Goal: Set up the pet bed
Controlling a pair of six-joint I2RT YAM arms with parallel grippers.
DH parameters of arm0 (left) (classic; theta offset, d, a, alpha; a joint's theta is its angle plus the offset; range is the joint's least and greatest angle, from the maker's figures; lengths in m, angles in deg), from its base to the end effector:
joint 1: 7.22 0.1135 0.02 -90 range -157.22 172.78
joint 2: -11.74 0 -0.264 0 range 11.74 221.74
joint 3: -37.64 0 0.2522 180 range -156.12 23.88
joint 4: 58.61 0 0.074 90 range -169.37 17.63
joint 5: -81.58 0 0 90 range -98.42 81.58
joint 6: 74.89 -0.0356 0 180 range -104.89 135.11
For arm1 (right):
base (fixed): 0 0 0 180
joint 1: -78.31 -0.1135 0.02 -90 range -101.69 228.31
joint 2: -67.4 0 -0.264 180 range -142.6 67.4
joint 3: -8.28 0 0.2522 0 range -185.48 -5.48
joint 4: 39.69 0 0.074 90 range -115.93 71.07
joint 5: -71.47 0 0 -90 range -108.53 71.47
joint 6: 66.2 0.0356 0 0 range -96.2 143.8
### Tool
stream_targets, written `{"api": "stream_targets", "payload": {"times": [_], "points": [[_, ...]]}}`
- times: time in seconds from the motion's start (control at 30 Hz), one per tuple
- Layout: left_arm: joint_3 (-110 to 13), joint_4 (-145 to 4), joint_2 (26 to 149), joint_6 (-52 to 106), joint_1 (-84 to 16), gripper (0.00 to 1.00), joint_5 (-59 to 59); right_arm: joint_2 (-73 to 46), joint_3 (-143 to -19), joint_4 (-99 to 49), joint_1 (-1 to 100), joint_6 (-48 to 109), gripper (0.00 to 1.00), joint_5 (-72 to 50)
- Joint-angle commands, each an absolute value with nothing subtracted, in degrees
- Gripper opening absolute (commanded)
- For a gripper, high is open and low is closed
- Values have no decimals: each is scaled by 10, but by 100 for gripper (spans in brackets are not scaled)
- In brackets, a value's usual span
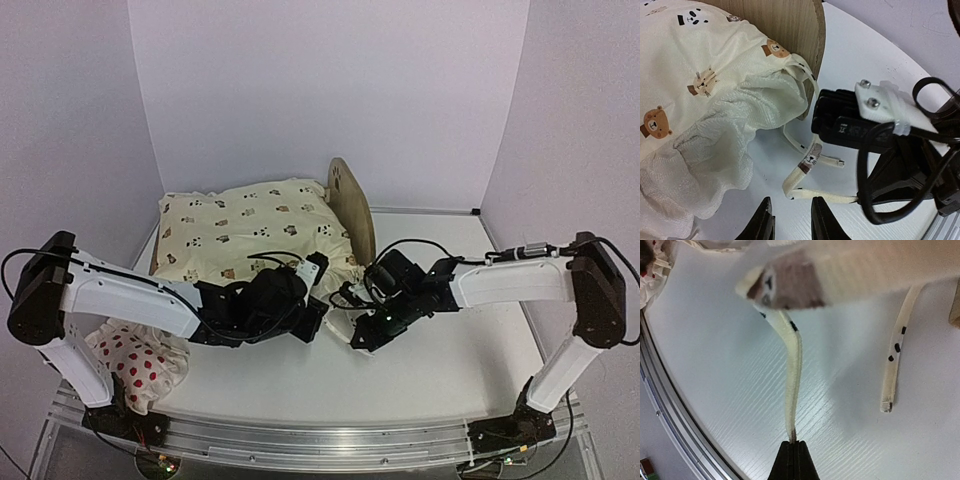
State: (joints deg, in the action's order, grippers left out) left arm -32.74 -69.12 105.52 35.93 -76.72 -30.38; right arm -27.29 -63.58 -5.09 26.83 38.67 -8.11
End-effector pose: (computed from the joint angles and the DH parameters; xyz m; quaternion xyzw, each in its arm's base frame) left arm 0.1377 -0.3304 0.2171 0.2755 0.8263 -0.2087 0.4447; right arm 0.2022 0.2643 0.1869 -0.3244 0.8995 0.2258 0.1860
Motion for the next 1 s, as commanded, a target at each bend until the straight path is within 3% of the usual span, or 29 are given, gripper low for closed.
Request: {"api": "stream_targets", "payload": {"times": [0.0, 0.33, 0.57, 0.97], "points": [[-313, -698, 1025, 356, -767, 26, -324, -323, -659, -33, 261, 415, 1, -90], [-304, -698, 1026, 362, -767, 26, -320, -288, -666, -22, 261, 405, 38, -156], [-303, -697, 1028, 361, -767, 26, -319, -319, -676, -10, 264, 410, 37, -272], [-292, -693, 1027, 369, -767, 25, -313, -406, -712, -10, 265, 391, 36, -304]]}}
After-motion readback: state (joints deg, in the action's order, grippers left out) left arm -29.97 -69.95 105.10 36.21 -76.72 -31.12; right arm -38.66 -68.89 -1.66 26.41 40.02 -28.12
